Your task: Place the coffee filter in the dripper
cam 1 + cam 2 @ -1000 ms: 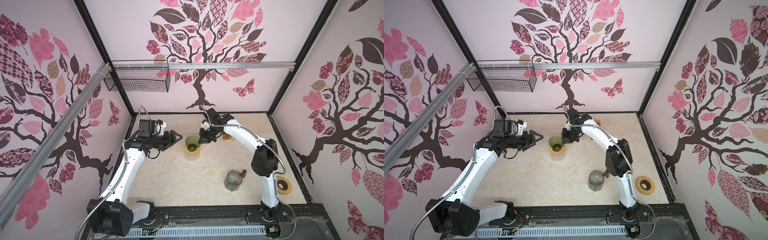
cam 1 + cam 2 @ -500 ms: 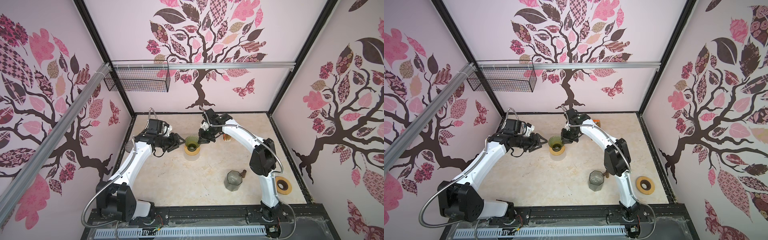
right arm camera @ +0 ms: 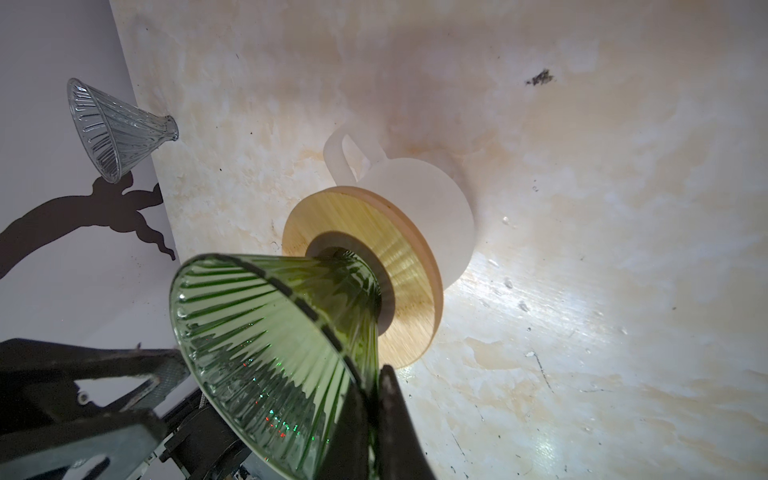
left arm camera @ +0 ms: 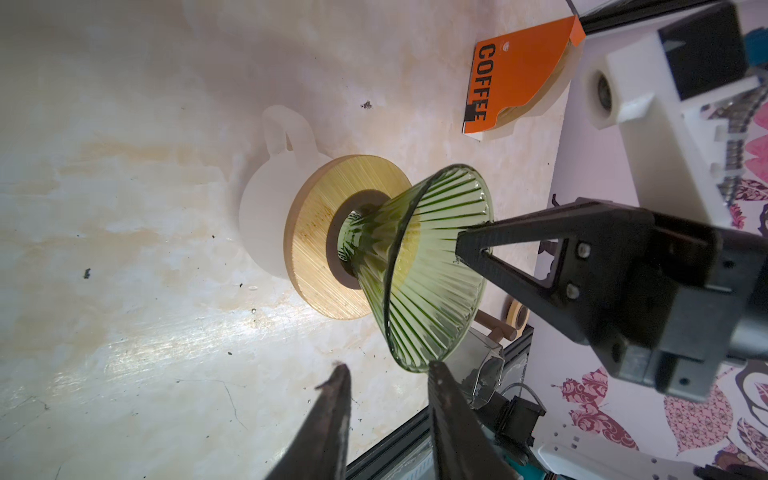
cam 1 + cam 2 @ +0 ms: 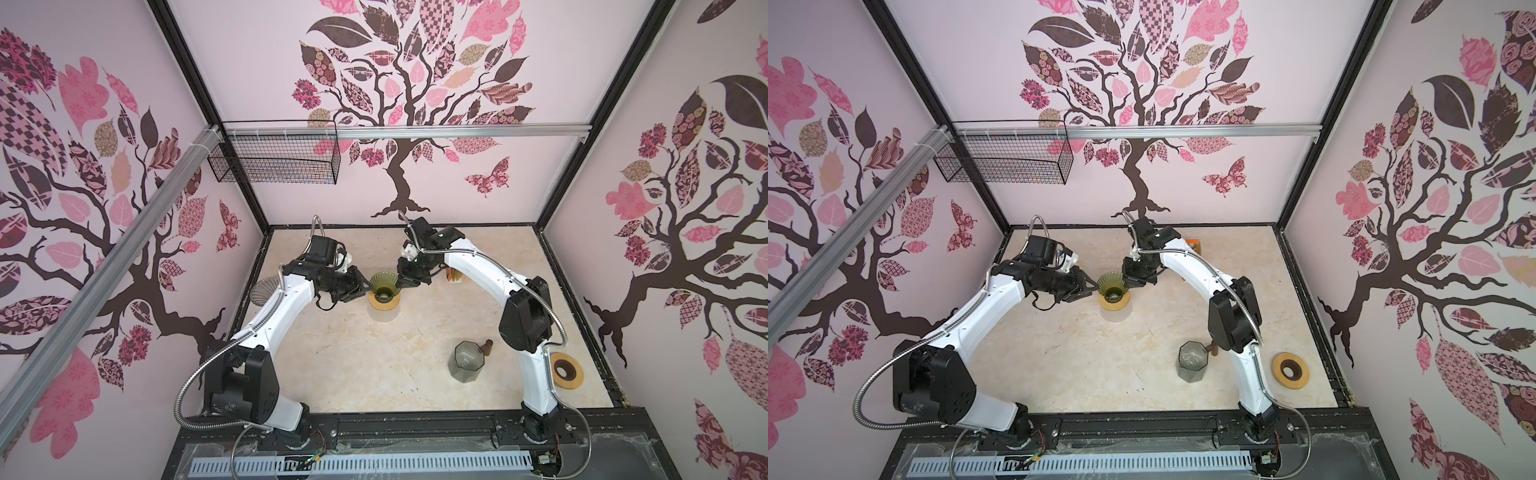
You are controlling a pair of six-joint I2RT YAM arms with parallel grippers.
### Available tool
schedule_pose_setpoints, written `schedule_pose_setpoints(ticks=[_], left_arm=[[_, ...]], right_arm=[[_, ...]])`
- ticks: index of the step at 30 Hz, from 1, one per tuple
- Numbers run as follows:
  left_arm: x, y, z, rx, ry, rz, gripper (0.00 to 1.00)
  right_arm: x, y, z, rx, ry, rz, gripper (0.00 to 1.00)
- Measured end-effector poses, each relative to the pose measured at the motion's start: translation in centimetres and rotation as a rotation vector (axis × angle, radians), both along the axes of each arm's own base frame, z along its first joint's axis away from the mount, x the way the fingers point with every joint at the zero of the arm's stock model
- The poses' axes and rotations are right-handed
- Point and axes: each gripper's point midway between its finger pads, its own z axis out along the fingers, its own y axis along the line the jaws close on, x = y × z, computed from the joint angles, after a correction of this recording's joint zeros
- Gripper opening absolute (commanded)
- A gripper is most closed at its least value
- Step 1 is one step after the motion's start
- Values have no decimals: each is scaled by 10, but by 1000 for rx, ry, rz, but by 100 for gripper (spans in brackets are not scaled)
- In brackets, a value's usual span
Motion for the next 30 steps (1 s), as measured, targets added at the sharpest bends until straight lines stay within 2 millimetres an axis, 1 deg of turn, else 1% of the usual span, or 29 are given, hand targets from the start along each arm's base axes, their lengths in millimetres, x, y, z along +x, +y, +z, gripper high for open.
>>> schedule_pose_setpoints(ticks=[7, 11, 18, 24, 30], left_arm=[[11, -2, -7, 5, 21, 6, 23], [13, -3, -10, 9, 29, 5, 22], [17, -5, -16, 17, 43, 3, 17], [18, -7, -17, 21, 45, 0, 13], [18, -7, -20, 23, 52, -3, 11]], right_arm=[[0, 0, 0, -2, -5, 7, 2], [0, 0, 0, -3, -5, 8, 2], [-1, -1, 1, -4, -4, 10, 2], [-2, 0, 0, -11, -4, 12, 2], [-3, 0, -1, -16, -3, 13, 2]])
